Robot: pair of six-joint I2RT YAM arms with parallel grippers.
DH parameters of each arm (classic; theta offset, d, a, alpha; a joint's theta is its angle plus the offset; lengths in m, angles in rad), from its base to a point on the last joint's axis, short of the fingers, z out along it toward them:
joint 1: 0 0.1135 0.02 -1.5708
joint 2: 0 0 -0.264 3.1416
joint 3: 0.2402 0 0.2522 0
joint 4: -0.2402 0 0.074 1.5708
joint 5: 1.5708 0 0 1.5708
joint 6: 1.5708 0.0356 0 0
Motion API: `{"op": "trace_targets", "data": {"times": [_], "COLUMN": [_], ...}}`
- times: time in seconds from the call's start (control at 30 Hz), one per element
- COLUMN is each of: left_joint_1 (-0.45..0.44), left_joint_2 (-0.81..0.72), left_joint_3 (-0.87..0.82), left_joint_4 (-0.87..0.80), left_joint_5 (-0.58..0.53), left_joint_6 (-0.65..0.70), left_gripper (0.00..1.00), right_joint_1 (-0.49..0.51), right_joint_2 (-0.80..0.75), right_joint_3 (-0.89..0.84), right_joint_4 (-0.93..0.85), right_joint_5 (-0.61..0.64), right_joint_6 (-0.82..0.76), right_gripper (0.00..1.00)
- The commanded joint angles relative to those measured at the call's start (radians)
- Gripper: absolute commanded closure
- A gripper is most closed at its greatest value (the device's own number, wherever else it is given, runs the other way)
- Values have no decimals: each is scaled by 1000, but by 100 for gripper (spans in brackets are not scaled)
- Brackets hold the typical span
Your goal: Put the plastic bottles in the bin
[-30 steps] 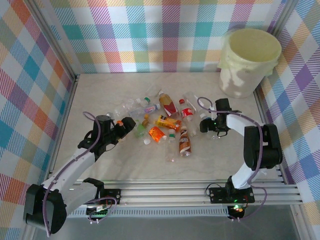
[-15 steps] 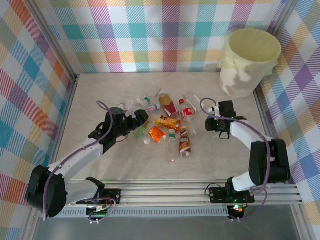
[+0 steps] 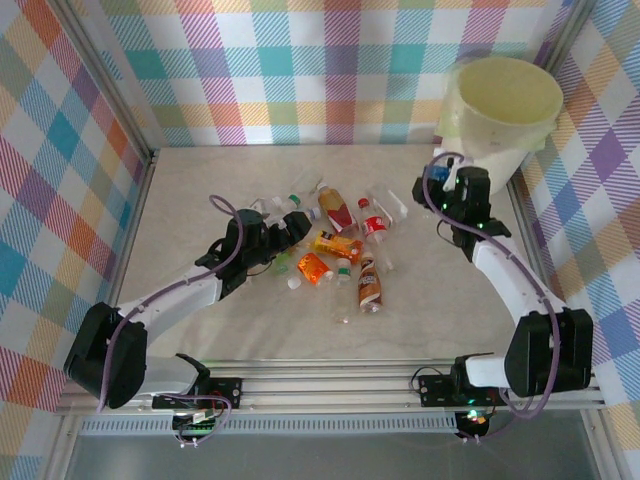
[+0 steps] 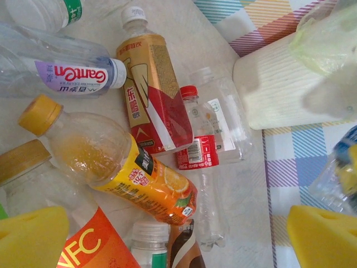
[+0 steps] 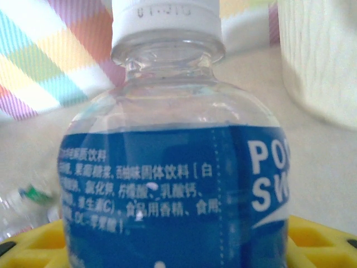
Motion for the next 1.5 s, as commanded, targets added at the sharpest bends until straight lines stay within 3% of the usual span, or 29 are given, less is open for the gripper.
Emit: {"op": "trace_targets", "data": {"times": [0.0,0.27,0.63,1.0,1.13,1.47], "left_joint_1": [-13,-14,-14,-14,-14,-14], "left_joint_2": [7,-31,-70,-104,-105,-92], "left_joint_3": [8,-32,-53,-70,-68,-60], "left_joint_4": [54,27,-29,-84,-100,-106], "left_joint_5": [-10,-43,-104,-179,-188,-184], "left_joint_6": [-24,-26,-14,-13,-5,5], "left_gripper": [0,0,0,0,0,0], "right_joint_1": [-10,-65,-187,-210,-213,-217], "right_joint_2": [86,334,662,964,1020,968], "right_joint_3": [164,579,1087,1528,1615,1589], "right_joint_4": [135,159,-11,-323,-405,-538], "right_joint_5": [26,214,285,250,195,71], "right_joint_6": [49,-39,-36,-125,-128,-69], "right_gripper": [48,47,44,41,41,39]}}
